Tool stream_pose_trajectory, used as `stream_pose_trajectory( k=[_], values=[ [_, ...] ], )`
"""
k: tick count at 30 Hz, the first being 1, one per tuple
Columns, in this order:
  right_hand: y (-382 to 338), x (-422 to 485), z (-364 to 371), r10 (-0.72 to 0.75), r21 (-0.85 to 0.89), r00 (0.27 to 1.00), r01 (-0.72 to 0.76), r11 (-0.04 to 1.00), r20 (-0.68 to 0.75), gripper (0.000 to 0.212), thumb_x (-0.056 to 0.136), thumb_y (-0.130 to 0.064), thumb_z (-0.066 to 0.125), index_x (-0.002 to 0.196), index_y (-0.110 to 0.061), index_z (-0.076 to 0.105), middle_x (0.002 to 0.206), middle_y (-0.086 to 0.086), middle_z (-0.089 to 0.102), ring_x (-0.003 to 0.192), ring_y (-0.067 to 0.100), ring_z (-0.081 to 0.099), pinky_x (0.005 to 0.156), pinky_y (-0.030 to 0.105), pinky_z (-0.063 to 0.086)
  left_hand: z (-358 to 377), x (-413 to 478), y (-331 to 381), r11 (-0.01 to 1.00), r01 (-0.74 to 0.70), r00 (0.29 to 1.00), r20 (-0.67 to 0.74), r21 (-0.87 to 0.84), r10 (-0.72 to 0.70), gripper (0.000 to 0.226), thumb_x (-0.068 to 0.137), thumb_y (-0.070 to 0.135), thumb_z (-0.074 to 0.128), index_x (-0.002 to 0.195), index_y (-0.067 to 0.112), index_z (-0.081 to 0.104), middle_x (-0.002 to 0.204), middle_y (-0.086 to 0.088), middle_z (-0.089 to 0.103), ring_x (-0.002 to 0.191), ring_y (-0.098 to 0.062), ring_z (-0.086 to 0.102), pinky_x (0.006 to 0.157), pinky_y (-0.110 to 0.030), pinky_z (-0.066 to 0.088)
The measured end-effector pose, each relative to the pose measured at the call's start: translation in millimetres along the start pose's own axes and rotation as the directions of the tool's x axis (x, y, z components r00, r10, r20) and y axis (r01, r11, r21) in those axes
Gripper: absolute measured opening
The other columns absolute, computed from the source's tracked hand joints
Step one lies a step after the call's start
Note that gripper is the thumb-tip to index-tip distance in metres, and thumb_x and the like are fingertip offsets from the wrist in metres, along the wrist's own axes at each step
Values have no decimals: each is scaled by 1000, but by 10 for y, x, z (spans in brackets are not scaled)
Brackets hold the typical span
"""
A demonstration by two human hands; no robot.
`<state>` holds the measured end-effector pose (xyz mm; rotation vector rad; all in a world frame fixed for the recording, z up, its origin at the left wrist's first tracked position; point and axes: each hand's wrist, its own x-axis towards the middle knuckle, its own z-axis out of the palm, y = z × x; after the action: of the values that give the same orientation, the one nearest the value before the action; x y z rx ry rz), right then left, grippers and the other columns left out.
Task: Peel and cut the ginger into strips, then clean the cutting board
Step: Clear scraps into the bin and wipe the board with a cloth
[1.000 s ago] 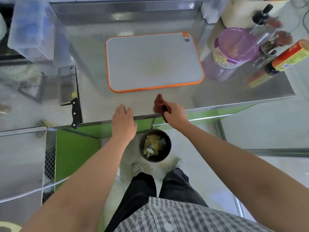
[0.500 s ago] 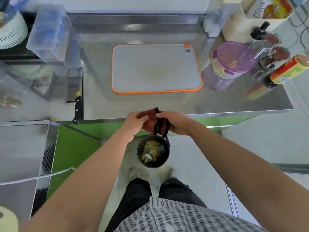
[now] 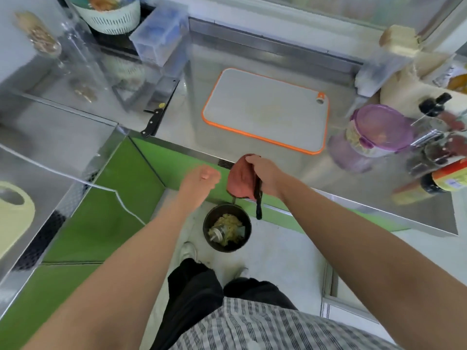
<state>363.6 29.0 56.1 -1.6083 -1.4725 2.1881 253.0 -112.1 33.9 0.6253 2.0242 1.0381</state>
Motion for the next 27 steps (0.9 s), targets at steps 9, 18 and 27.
stream_pose_trajectory(
  k=[9,18,27],
  values=[
    [-26,-178,58,8,371,1000,-16,929,25,31,90,-22,40,61,-16,32,61,5,28,53,22,33,58,31,31,307,-422,171,964,-212,976,89,158,200,7,83,15,66,83,21,62,85,9,67,84,-7,62,71,-21,46],
    [23,-124,-26,-44,-128,998,50,990,54,70,66,-51,69,118,-9,47,109,13,60,96,27,62,87,42,51,24,-263,233,969,-102,986,-153,-225,69,21,97,10,41,80,14,51,74,-4,51,72,-19,48,69,-33,43],
    [67,-217,-304,114,-805,951,174,567,286,29,84,-24,70,106,-5,64,112,13,66,108,34,59,100,47,43,-275,-233,211,995,87,829,-557,49,-45,27,102,14,32,116,-1,49,109,-20,59,100,-33,54,82,-34,39]
  ],
)
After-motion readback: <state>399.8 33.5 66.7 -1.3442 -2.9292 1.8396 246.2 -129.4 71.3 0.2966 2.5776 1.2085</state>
